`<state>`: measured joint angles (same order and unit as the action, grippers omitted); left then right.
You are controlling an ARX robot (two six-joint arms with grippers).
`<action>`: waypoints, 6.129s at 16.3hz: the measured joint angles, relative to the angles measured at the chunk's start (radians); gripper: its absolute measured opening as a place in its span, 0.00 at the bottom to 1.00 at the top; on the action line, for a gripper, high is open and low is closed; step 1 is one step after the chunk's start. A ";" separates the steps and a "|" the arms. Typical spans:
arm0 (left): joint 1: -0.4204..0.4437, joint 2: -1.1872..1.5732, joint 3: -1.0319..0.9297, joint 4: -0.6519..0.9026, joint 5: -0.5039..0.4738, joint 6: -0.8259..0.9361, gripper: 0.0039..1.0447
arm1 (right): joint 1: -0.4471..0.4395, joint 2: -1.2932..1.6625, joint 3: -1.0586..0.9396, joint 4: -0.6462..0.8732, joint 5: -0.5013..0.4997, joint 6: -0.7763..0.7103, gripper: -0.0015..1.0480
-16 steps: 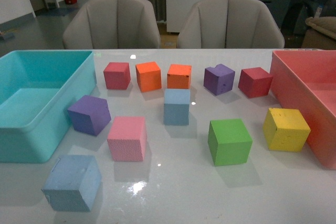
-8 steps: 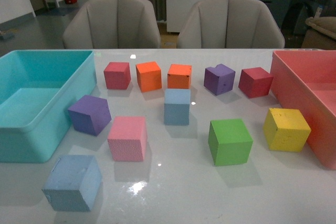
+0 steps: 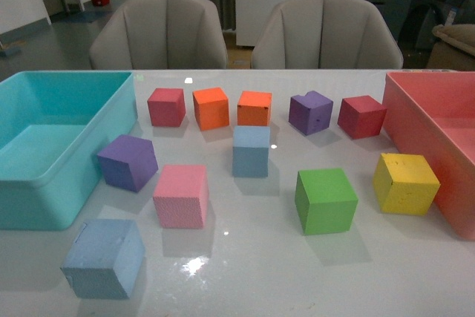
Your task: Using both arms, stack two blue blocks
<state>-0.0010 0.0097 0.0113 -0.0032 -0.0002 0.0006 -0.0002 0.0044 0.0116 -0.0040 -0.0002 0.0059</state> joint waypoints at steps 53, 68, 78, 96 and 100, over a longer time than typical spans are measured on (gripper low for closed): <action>-0.206 1.881 0.501 0.603 0.069 -0.090 0.86 | 0.000 0.000 0.000 0.000 0.000 0.000 0.94; -0.482 1.983 1.171 0.160 -0.020 -0.074 0.40 | 0.000 0.000 0.000 0.001 0.000 0.000 0.94; -0.428 2.345 1.725 -0.115 -0.094 -0.243 0.40 | 0.000 0.000 0.000 0.001 0.000 0.000 0.94; -0.449 2.240 1.590 0.055 -0.161 -0.138 0.94 | 0.000 0.000 0.000 0.000 0.000 0.000 0.94; -0.467 2.092 1.476 0.187 -0.176 -0.081 0.94 | 0.000 0.000 0.000 0.000 0.000 0.000 0.94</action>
<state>-0.4679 2.1017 1.4876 0.1837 -0.1761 -0.0803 -0.0002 0.0044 0.0116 -0.0036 -0.0002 0.0055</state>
